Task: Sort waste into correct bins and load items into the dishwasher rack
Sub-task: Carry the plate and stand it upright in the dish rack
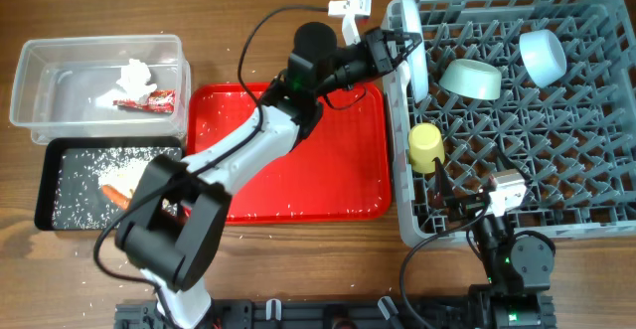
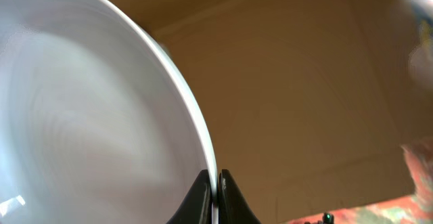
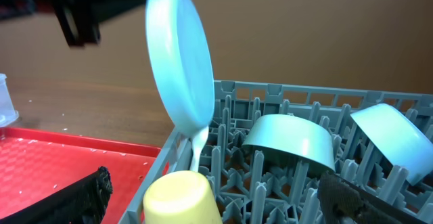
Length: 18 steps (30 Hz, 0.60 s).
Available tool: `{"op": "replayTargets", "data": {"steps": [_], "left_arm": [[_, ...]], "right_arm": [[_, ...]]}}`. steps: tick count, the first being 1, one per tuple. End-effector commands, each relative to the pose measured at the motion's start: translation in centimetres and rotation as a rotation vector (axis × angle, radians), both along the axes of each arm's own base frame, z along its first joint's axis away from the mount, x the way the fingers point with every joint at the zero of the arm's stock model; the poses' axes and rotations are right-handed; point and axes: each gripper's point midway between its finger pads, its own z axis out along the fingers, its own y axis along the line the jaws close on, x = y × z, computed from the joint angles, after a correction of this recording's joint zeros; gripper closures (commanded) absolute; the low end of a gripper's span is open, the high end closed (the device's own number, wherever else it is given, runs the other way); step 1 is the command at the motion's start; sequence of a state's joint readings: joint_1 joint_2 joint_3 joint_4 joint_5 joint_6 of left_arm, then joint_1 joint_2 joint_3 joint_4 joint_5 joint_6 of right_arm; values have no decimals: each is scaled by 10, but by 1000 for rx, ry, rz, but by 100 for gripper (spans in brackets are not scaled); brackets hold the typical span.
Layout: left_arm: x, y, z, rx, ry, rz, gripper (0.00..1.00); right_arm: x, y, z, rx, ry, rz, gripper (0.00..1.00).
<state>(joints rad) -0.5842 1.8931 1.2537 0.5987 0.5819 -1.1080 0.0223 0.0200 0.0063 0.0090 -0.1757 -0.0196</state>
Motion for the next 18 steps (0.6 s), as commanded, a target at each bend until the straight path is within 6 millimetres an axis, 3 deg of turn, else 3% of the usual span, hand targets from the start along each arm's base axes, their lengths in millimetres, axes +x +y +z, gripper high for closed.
{"op": "replayTargets", "data": {"steps": [1, 4, 8, 10, 11, 12, 18], "left_arm": [[10, -3, -26, 13, 63, 27, 96], [11, -7, -48, 35, 96, 16, 94], [7, -8, -53, 45, 103, -13, 90], [6, -8, -53, 45, 106, -26, 64], [6, -7, -55, 50, 115, -31, 41], [7, -4, -60, 63, 137, -26, 0], [16, 22, -62, 61, 171, -61, 0]], "right_arm": [[-1, 1, 3, 20, -10, 5, 0], [-1, 1, 3, 20, -10, 5, 0], [-1, 1, 3, 20, -10, 5, 0], [-1, 1, 3, 20, -10, 5, 0], [-1, 1, 3, 20, -10, 5, 0], [-1, 1, 3, 20, -10, 5, 0], [-1, 1, 3, 20, -10, 5, 0]]}}
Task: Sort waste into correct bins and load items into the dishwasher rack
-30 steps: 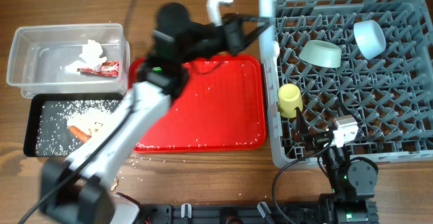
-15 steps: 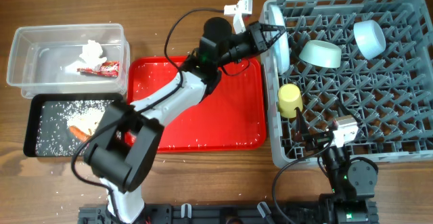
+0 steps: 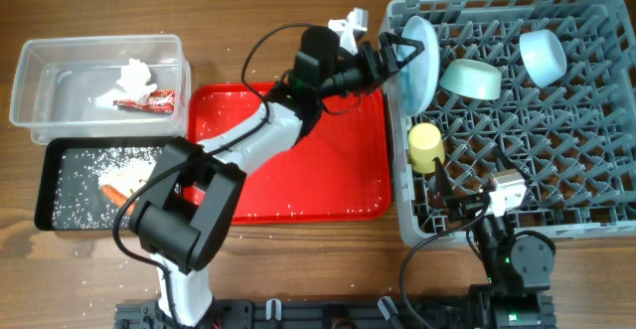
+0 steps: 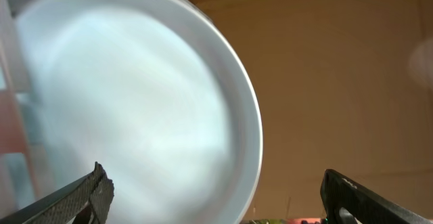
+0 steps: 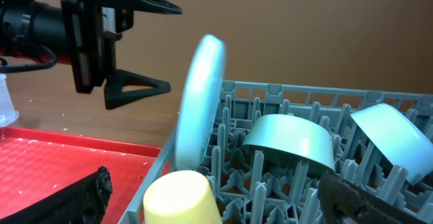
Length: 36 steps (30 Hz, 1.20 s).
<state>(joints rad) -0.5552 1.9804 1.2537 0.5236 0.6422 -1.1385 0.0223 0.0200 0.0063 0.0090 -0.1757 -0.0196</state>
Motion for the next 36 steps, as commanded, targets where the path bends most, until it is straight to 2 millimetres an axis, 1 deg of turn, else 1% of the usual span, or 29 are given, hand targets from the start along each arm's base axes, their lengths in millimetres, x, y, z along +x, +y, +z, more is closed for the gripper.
{"op": "replayTargets", "data": {"steps": [1, 3, 6, 7, 8, 10, 12, 15, 16, 18, 19, 21, 23, 24, 25, 27, 28, 29, 30, 33, 36], "left_arm": [[10, 24, 2, -17, 2, -36, 0], [15, 37, 6, -21, 9, -36, 0], [20, 63, 15, -13, 6, -39, 1], [20, 78, 19, 17, 1, -35, 1], [19, 86, 20, 38, 2, -29, 0], [12, 104, 24, 109, -9, -17, 1], [-2, 130, 25, 225, 3, 21, 0], [-32, 174, 24, 468, 5, 110, 1], [-47, 195, 26, 586, -5, 151, 0], [-74, 222, 36, 736, -41, 189, 0], [-85, 231, 42, 779, -60, 198, 0], [-116, 252, 62, 853, -97, 243, 0], [-137, 264, 77, 869, -126, 276, 0], [-151, 270, 87, 868, -146, 295, 0], [-164, 274, 95, 860, -163, 303, 0], [-182, 279, 107, 843, -198, 321, 0], [-196, 283, 116, 826, -230, 337, 0], [-206, 286, 120, 819, -244, 344, 0], [-220, 296, 124, 837, -266, 371, 0], [-236, 320, 128, 899, -292, 467, 0], [-242, 336, 136, 997, -402, 493, 0]], "right_arm": [[-1, 1, 3, 20, -10, 5, 0], [-1, 1, 3, 20, -10, 5, 0], [-1, 1, 3, 19, -10, 5, 0], [-1, 1, 3, 20, -10, 5, 0], [-1, 1, 3, 20, -10, 5, 0], [-1, 1, 3, 20, -10, 5, 0], [-1, 1, 3, 19, -10, 5, 0], [-1, 1, 3, 20, -10, 5, 0], [-1, 1, 3, 20, -10, 5, 0], [-1, 1, 3, 20, -10, 5, 0], [-1, 1, 3, 20, -10, 5, 0], [-1, 1, 3, 20, -10, 5, 0], [-1, 1, 3, 20, -10, 5, 0], [-1, 1, 3, 20, -10, 5, 0], [-1, 1, 3, 19, -10, 5, 0], [-1, 1, 3, 20, -10, 5, 0], [-1, 1, 3, 19, -10, 5, 0], [-1, 1, 3, 20, -10, 5, 0], [-1, 1, 3, 20, -10, 6, 0], [-1, 1, 3, 20, -10, 5, 0], [-1, 1, 3, 20, -10, 5, 0]]}}
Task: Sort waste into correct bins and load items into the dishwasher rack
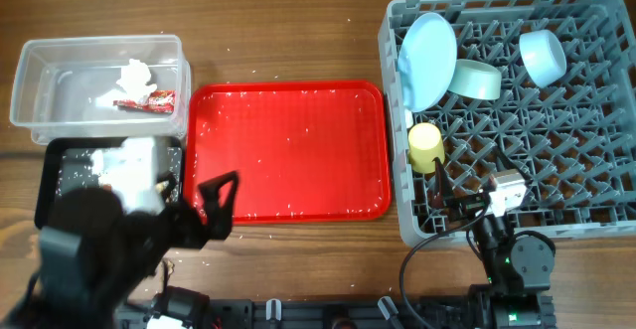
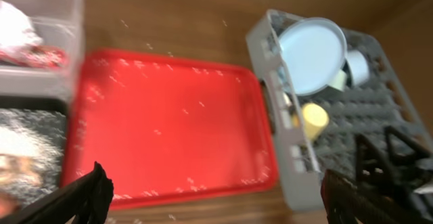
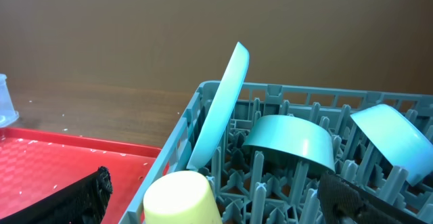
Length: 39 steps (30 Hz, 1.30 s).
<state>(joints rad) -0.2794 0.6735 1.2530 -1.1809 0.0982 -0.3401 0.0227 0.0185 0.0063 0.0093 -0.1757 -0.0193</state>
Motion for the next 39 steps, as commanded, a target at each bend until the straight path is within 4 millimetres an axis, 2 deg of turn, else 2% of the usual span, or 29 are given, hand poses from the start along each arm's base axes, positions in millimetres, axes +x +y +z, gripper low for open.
{"op": "replayTargets", "data": {"steps": [1, 5, 10, 17, 28, 36, 39], "left_arm": [[-1, 25, 9, 198, -115, 23, 0], [11, 24, 8, 320, -207, -48, 0], [32, 35, -4, 283, -372, 44, 0], [38, 38, -46, 251, -522, 81, 0], [47, 36, -128, 239, -539, 78, 0], [60, 23, -170, 211, -547, 13, 0], [63, 23, -164, 209, -592, 19, 0]], "right_arm": [[-1, 1, 2, 19, -8, 5, 0], [-1, 1, 2, 20, -8, 5, 0], [-1, 1, 2, 19, -8, 5, 0], [-1, 1, 2, 19, -8, 5, 0], [-1, 1, 2, 19, -8, 5, 0], [-1, 1, 2, 19, -8, 5, 0], [-1, 1, 2, 19, -8, 5, 0]]}}
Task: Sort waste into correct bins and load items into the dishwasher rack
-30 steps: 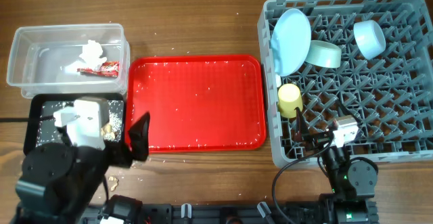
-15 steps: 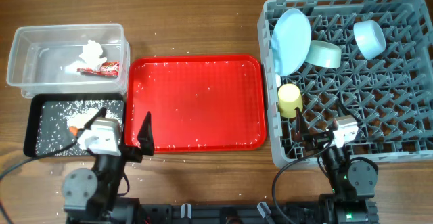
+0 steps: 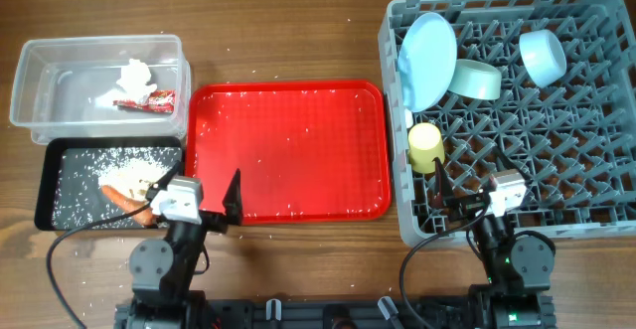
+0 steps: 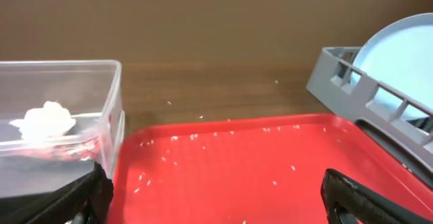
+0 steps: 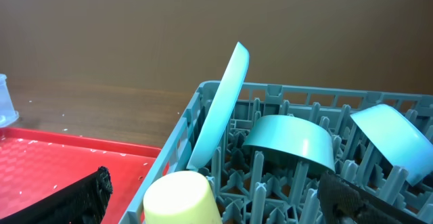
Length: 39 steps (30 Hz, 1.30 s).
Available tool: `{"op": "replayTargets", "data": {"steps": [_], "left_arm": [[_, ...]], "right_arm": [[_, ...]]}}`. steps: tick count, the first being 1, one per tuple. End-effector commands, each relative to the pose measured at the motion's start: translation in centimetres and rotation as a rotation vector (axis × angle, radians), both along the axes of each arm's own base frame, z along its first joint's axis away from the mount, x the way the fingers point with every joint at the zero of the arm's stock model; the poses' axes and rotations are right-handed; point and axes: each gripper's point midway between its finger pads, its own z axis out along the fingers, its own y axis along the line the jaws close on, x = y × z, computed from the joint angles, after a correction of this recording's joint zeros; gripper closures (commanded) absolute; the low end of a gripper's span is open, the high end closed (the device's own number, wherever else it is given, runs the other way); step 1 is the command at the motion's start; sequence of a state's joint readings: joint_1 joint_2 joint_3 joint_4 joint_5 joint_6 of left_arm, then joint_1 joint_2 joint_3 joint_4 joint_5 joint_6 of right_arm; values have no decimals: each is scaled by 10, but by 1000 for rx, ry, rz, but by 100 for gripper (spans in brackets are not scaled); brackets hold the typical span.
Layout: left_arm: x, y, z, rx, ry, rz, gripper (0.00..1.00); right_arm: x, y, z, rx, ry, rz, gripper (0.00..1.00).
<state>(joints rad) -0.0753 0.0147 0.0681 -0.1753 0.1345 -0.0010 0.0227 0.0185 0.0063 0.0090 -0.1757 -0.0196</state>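
Observation:
A light blue plate (image 3: pixel 425 59) leans upright in the left end of the grey dishwasher rack (image 3: pixel 586 220); it also shows in the right wrist view (image 5: pixel 220 109). Two teal bowls (image 3: pixel 472 79) (image 3: pixel 543 56) and a yellow cup (image 3: pixel 426 146) sit in the rack too. My left gripper (image 3: pixel 204 208) rests at the table's front edge, open and empty, facing the red tray (image 4: pixel 270 163). My right gripper (image 3: pixel 475 202) is open and empty at the rack's front, just behind the cup (image 5: pixel 183 200).
A clear bin (image 3: pixel 60 110) at the back left holds a crumpled tissue (image 3: pixel 134 73) and a red wrapper (image 3: pixel 145 98). In front of it a black bin (image 3: pixel 50 185) holds rice and a carrot piece (image 3: pixel 121 197). Rice grains dot the red tray (image 3: pixel 288 150).
My left arm was a blur at the lower left, its camera looking down on the tray. Now it sits still at the front edge, looking level across the tray. The right arm has not moved.
My left gripper was shut on the blue plate's rim at the rack's left end. Then it stood open beside the plate, which leaned in the rack. After that the arm was back at the lower left, and now it rests at the front edge.

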Motion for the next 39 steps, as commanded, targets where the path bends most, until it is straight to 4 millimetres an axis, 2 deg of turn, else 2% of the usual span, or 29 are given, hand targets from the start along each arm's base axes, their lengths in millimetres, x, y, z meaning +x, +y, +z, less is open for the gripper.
{"op": "replayTargets", "data": {"steps": [1, 39], "left_arm": [[2, -4, 0, 6, -39, -27, 0], [3, -4, 0, 5, -58, -27, 0]], "right_arm": [[-1, 1, 3, 20, -8, 5, 0], [-1, 1, 3, 20, -8, 5, 0]]}}
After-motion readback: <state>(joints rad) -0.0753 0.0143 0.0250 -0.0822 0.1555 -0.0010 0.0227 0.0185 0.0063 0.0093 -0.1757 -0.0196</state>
